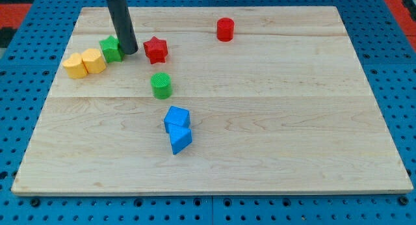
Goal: Push the red star into the green circle
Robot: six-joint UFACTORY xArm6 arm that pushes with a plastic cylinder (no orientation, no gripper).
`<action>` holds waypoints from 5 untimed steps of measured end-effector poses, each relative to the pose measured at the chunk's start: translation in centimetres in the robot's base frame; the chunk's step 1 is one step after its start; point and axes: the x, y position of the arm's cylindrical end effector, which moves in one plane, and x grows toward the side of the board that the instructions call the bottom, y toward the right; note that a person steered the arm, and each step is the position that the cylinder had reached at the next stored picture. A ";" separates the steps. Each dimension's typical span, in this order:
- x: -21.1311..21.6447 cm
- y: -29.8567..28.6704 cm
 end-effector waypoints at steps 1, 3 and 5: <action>-1.8 -0.8; -2.4 -3.8; -2.2 4.1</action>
